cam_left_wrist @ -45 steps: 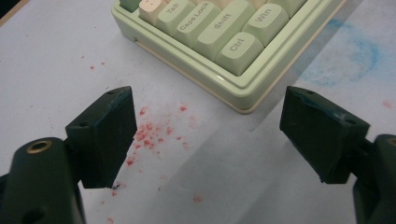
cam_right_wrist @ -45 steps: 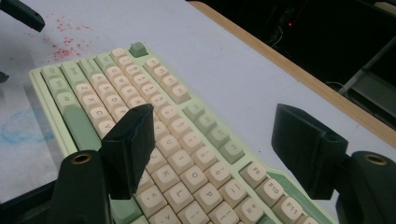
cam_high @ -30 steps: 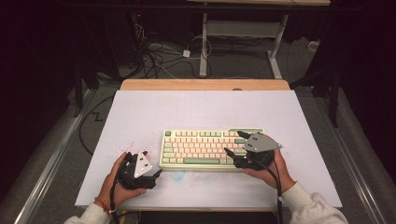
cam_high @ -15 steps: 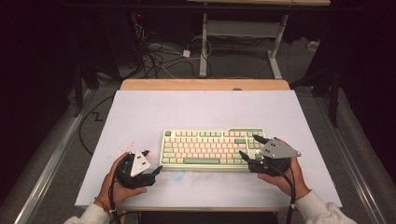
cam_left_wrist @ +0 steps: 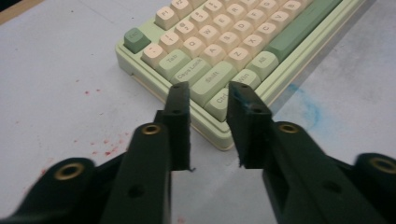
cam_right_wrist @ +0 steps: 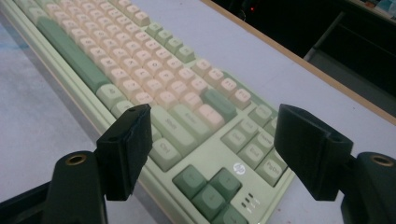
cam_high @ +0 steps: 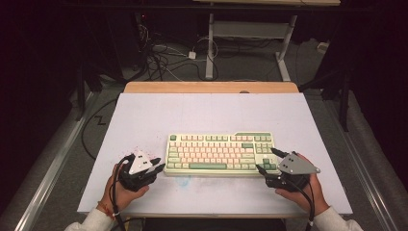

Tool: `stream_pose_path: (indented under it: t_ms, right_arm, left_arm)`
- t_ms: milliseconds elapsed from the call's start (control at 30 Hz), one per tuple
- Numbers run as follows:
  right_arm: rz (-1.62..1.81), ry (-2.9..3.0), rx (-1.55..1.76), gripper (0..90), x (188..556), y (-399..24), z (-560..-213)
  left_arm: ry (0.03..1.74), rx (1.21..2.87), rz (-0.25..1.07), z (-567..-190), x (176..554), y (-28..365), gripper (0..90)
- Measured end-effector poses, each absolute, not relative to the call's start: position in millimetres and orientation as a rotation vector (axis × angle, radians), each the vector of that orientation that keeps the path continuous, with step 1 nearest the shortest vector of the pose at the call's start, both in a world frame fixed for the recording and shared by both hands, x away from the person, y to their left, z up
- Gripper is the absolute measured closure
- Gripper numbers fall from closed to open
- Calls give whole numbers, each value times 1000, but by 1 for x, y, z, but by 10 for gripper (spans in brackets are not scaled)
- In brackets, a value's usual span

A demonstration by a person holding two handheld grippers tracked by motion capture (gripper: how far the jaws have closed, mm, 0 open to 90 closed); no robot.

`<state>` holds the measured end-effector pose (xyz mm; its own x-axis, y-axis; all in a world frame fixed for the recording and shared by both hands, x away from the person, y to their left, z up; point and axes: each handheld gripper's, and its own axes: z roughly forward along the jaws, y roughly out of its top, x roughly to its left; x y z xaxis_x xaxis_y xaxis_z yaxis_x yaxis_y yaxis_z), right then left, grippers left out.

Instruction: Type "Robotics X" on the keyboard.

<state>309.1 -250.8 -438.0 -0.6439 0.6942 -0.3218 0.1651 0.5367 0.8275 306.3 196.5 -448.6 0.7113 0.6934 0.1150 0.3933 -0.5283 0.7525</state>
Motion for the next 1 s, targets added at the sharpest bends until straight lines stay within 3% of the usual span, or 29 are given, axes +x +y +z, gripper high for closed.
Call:
stream_pose_path:
  t_ms: [167, 1000]
  right_arm:
    - [1042, 2140, 712, 279, 303, -256, -441]
    - [1010, 2148, 706, 272, 299, -256, -448]
  left_arm:
    - [794, 2221, 509, -444, 310, 190, 873]
    - [646, 2318, 422, -432, 335, 130, 874]
